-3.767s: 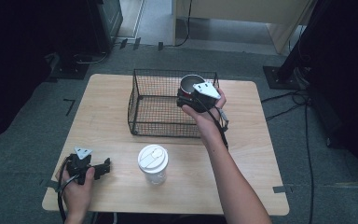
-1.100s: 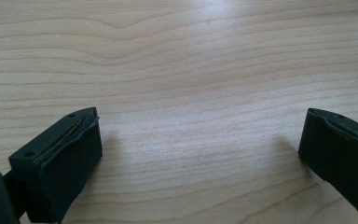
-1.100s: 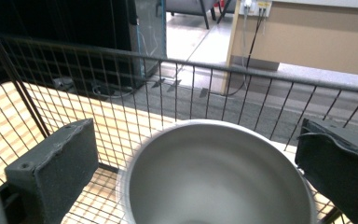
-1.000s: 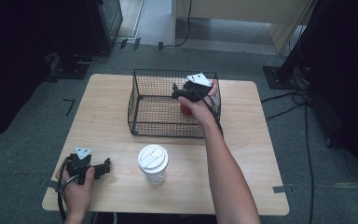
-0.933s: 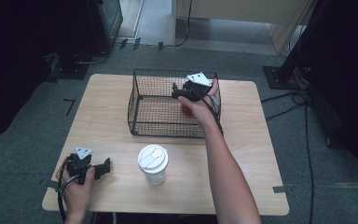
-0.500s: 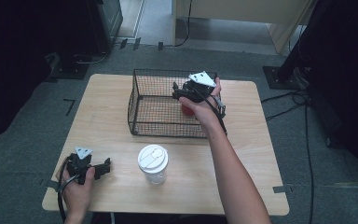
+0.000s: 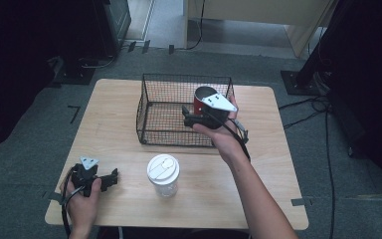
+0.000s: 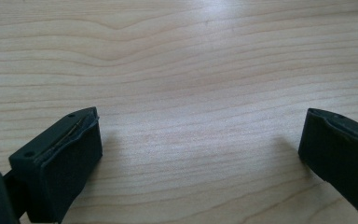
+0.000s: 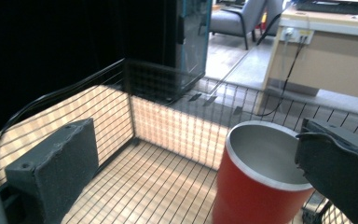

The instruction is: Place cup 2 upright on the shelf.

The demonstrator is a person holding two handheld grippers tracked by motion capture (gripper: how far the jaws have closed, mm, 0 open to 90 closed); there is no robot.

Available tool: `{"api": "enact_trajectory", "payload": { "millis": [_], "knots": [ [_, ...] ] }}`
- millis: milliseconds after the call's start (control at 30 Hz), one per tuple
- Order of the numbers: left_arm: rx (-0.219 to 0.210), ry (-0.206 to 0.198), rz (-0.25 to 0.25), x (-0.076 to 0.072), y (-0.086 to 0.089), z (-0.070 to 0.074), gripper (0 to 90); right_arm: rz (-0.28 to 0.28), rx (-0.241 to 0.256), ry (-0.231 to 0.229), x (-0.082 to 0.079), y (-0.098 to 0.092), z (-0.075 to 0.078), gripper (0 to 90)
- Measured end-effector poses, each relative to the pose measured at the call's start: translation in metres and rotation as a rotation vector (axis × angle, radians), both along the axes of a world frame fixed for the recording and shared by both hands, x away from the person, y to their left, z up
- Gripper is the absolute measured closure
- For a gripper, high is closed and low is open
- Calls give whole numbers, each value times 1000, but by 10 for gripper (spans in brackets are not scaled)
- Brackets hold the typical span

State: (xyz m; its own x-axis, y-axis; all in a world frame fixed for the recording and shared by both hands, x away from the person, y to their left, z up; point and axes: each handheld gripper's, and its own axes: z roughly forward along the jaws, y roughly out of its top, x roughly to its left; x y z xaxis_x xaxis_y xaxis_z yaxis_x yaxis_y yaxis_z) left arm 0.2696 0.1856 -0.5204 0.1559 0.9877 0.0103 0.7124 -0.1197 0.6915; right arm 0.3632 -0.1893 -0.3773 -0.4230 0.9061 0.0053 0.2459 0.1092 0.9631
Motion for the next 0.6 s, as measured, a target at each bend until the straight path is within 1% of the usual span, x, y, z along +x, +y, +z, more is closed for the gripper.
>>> {"api": "enact_trajectory", "payload": {
  "millis": [100, 167, 300, 467, 600],
  "knots": [
    [0, 0, 0, 0, 0, 0, 0, 30, -3, -2, -17, 1, -2, 0],
    [0, -1, 0, 0, 0, 0, 0, 49, 1, -13, -27, 0, -4, 0],
    [0, 0, 0, 0, 0, 0, 0, 75, 5, -17, -48, 0, -8, 0],
    [0, 1, -1, 0, 0, 0, 0, 105, -8, -16, -68, -1, -18, 0],
    [0, 1, -1, 0, 0, 0, 0, 114, -14, -14, -81, -5, -27, 0]
  ]
}}
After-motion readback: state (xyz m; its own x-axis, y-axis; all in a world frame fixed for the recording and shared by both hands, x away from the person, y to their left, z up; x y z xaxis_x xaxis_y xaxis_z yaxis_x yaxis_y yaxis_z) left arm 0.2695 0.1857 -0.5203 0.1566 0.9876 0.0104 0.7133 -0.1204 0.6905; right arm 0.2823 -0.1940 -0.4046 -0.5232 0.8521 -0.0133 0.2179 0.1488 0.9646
